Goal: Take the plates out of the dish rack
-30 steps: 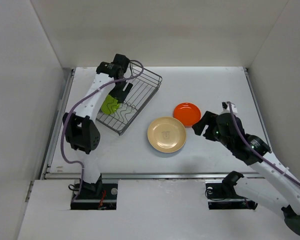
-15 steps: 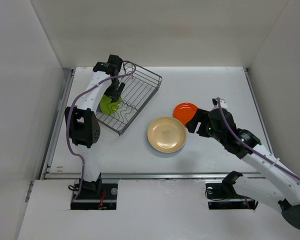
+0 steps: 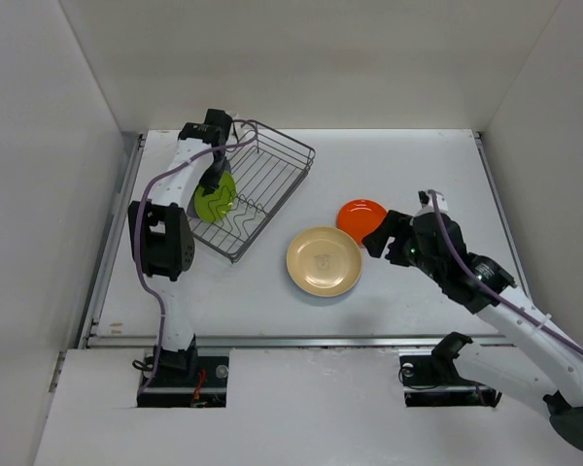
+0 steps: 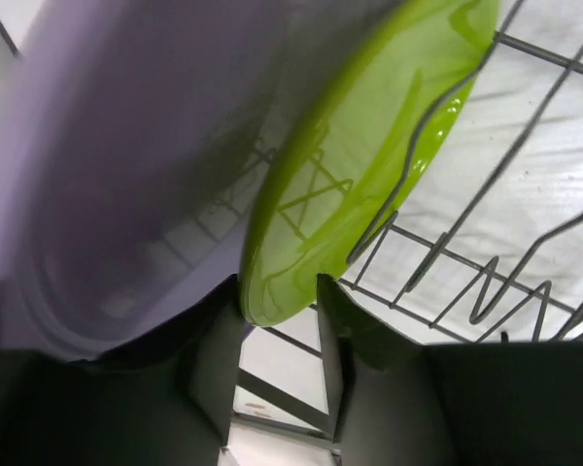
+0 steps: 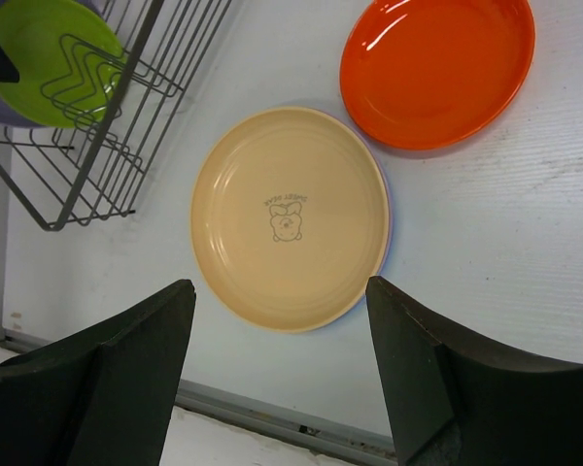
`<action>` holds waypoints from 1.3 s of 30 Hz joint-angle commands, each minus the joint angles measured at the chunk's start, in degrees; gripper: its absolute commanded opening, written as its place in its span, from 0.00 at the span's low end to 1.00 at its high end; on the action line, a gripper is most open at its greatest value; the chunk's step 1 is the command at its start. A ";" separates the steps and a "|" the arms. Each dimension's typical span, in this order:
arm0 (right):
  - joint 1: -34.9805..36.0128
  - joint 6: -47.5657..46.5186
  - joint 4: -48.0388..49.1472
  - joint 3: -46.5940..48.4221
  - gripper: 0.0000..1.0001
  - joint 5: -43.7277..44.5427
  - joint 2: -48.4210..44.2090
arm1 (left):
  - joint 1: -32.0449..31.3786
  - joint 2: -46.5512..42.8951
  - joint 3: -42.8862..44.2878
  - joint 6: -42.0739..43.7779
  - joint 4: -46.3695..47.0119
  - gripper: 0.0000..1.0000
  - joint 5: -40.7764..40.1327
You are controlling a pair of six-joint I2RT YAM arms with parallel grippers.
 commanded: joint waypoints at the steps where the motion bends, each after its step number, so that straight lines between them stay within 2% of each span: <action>1: 0.50 0.99 -0.14 0.94 0.77 0.21 -1.92 | 0.50 -0.27 0.18 -1.73 0.12 0.20 2.01; 5: 0.50 1.00 -1.81 2.25 0.77 0.21 -2.46 | 0.50 -1.58 0.18 -1.73 -0.49 0.00 0.35; 16: 0.50 -0.32 -0.41 4.45 0.78 -2.94 -2.46 | 0.50 -11.94 2.02 -1.21 -2.69 0.00 2.53; 21: 0.50 -3.57 4.50 2.45 0.81 -8.56 -1.32 | -0.73 -15.02 1.60 -1.29 -4.01 0.00 3.95; 23: 0.50 -4.89 9.51 0.51 0.82 -10.76 -0.70 | -2.04 -16.60 0.10 -1.82 -3.48 0.00 3.95; 27: 0.50 -7.52 17.25 -1.17 0.86 -19.79 4.56 | -2.05 -16.61 2.98 -1.82 -6.10 0.00 4.47; 30: 0.50 -10.86 19.63 2.07 0.87 -23.42 10.80 | -2.58 -17.75 6.42 -1.82 -7.96 0.00 5.96; 33: 0.50 -12.09 23.93 4.36 0.97 -25.36 15.64 | -2.58 -20.73 5.81 -1.82 -7.96 0.00 8.15; 35: 0.50 -12.72 26.74 5.06 0.99 -28.08 18.35 | -3.19 -22.23 3.19 -1.12 -7.96 0.00 8.78; 39: 0.50 -13.77 29.30 9.01 0.99 -29.84 23.89 | -3.81 -24.43 1.15 1.25 -11.11 0.00 17.89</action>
